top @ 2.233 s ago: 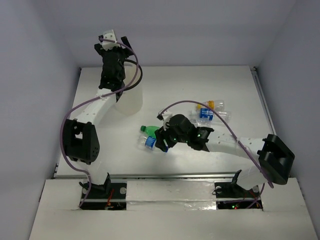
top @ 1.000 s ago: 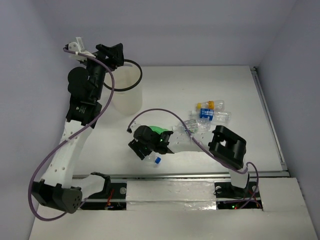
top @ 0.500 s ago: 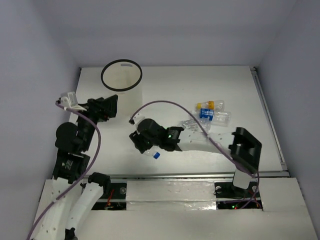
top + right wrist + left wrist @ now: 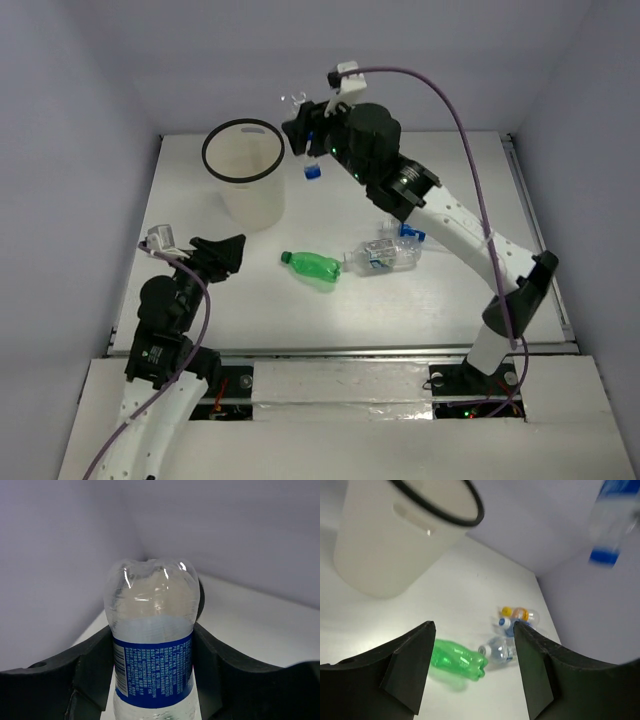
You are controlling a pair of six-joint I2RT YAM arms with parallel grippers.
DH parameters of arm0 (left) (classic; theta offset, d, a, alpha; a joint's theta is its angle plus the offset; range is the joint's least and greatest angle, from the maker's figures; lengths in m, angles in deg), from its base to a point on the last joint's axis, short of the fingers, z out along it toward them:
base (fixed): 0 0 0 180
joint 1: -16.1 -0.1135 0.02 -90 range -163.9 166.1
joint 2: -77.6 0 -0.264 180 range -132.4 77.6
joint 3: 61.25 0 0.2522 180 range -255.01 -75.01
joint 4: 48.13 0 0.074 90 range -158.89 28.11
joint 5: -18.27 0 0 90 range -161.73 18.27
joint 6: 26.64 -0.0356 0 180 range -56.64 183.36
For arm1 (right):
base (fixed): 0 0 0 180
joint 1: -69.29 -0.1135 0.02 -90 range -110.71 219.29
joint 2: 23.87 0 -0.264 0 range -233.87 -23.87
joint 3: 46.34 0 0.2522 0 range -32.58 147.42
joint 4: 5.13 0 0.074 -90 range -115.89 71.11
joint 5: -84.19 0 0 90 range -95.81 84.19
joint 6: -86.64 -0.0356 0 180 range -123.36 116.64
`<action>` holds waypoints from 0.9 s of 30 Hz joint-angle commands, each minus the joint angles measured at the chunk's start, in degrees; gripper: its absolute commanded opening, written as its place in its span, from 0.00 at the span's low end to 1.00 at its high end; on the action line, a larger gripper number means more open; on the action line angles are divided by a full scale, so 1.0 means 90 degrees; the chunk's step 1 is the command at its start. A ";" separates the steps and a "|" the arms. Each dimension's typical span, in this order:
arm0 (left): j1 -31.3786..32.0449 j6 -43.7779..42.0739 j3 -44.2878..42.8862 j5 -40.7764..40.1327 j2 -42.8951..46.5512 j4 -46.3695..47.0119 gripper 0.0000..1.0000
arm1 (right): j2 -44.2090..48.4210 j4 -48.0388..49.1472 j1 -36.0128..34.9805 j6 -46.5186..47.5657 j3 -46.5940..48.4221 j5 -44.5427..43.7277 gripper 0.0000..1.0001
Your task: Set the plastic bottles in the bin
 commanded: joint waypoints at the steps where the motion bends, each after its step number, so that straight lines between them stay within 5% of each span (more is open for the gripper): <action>1: -0.0039 0.0693 0.0596 0.0575 0.0041 0.0471 0.60 | -0.0939 0.0552 0.0230 -0.0135 0.1219 0.0408 0.41; 9: 0.0039 0.1416 0.1776 0.0976 -0.0213 0.1302 0.64 | -0.3517 0.0794 0.0708 -0.0730 0.4717 0.1004 0.45; 19: 0.0663 0.1641 0.2648 0.0684 -0.0818 0.2239 0.74 | -0.4642 0.2300 0.0767 -0.1014 0.4904 0.1151 0.49; 27: 0.2322 0.2225 0.2843 -0.0623 -0.1794 0.2981 0.88 | -0.4711 0.2457 0.0767 -0.0946 0.4299 0.1571 0.64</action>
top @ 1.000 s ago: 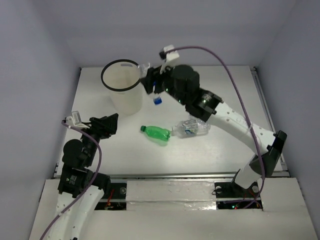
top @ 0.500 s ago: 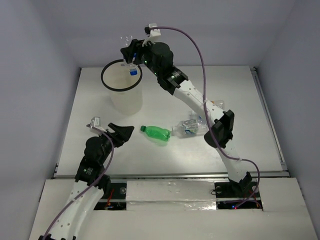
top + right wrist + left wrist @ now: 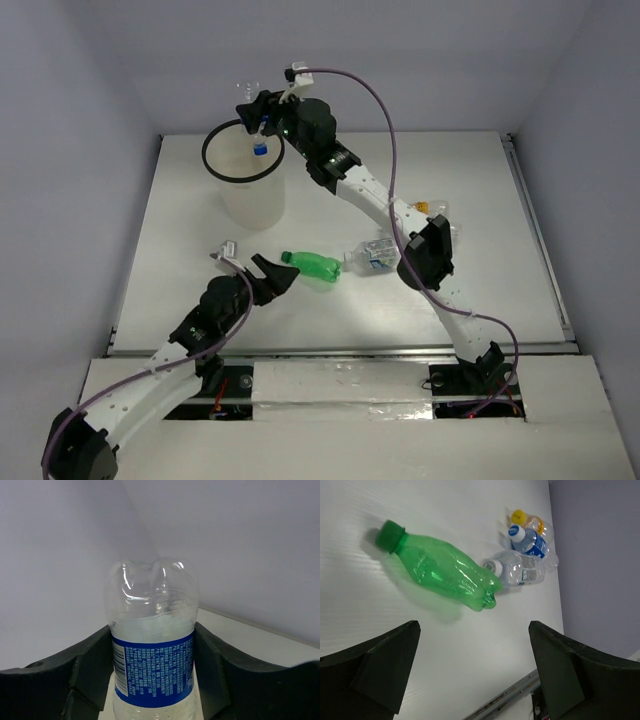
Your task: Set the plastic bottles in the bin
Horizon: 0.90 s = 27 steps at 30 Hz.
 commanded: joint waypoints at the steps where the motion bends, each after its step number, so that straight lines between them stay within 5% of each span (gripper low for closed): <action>1: 0.0619 0.0474 0.0186 -0.0803 -0.0401 0.0879 0.89 | 0.0161 0.0599 -0.0022 0.0062 -0.0112 0.0364 0.67; 8: 0.1225 0.0718 0.0031 -0.1468 -0.1795 0.1757 0.98 | 0.0941 0.0775 -0.0022 0.0209 -0.0932 0.0578 0.87; 11: 0.1420 0.0796 -0.0184 -0.1526 -0.2459 0.2080 0.99 | 0.1515 0.0813 -0.0022 0.0258 -0.1409 0.0784 0.89; 19: 0.1801 0.1245 -0.0594 -0.2121 -0.3448 0.2686 0.99 | 0.4104 0.1917 -0.0022 0.0492 -0.5213 0.0716 0.91; 27: 0.1802 0.1559 -0.0975 -0.2463 -0.4639 0.2774 0.99 | 0.5649 0.1762 -0.0022 0.0688 -0.6975 0.0852 0.91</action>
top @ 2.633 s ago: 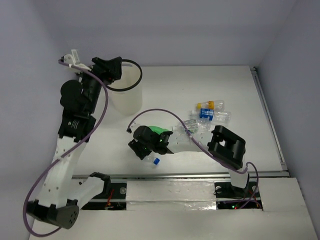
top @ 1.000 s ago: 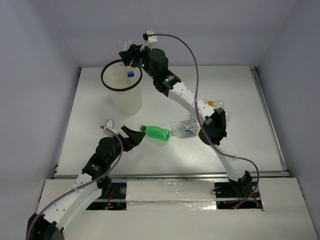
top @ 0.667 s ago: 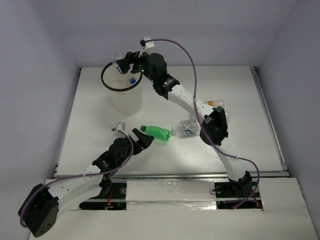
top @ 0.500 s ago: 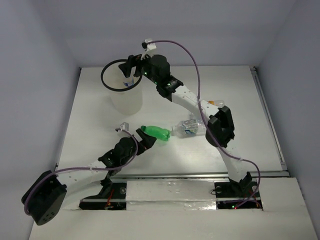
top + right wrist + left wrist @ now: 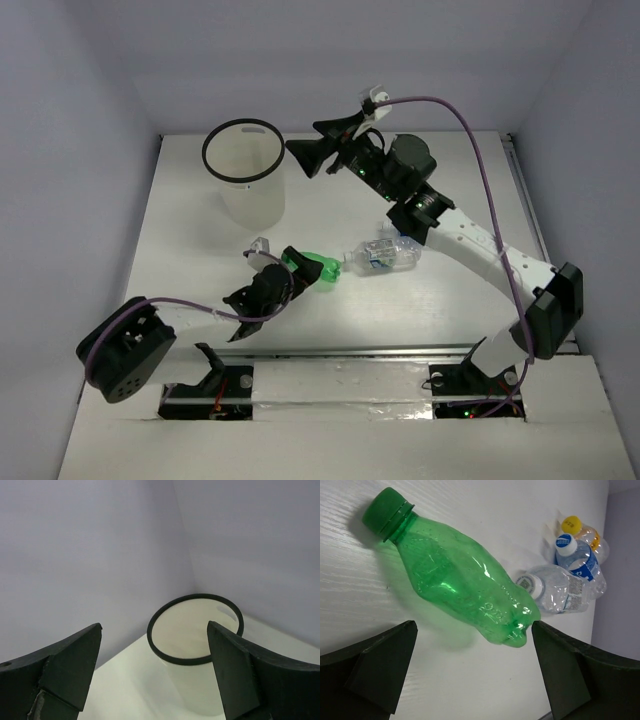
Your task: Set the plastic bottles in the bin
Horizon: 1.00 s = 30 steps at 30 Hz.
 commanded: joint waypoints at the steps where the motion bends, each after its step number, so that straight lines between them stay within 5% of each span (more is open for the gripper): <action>1: 0.0032 0.0152 -0.0356 -0.0361 -0.0278 0.0275 0.99 | 0.0265 0.0032 -0.0022 0.0241 -0.0529 0.0124 0.91; 10: 0.0090 -0.0062 -0.0903 -0.0742 -0.0688 -0.0106 0.99 | 0.1242 -0.0301 -0.0022 0.0358 -0.2003 0.0396 0.92; 30: 0.0090 -0.0970 -0.1626 -0.1806 -0.1500 -0.1405 0.95 | 0.2297 -0.1013 -0.0022 0.0241 -0.2951 0.0778 0.92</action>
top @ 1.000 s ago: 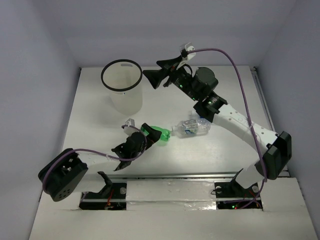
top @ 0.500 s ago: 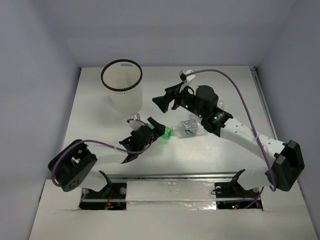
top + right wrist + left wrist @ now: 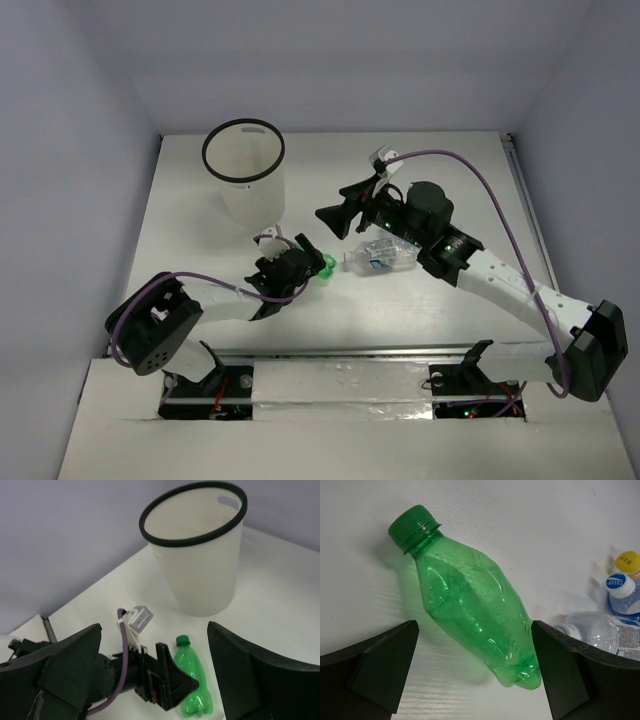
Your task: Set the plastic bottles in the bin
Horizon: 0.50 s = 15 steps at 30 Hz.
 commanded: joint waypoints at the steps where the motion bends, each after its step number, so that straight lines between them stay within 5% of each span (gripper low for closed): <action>1: 0.0017 -0.0422 -0.0140 -0.0456 -0.0026 -0.0283 0.93 | 0.0264 -0.0122 -0.0022 -0.0016 -0.0122 0.0200 0.92; 15: -0.0041 -0.1067 -0.0140 -0.0730 0.0169 0.0069 0.56 | 0.1114 -0.0318 -0.0022 -0.0134 -0.0796 0.0210 0.91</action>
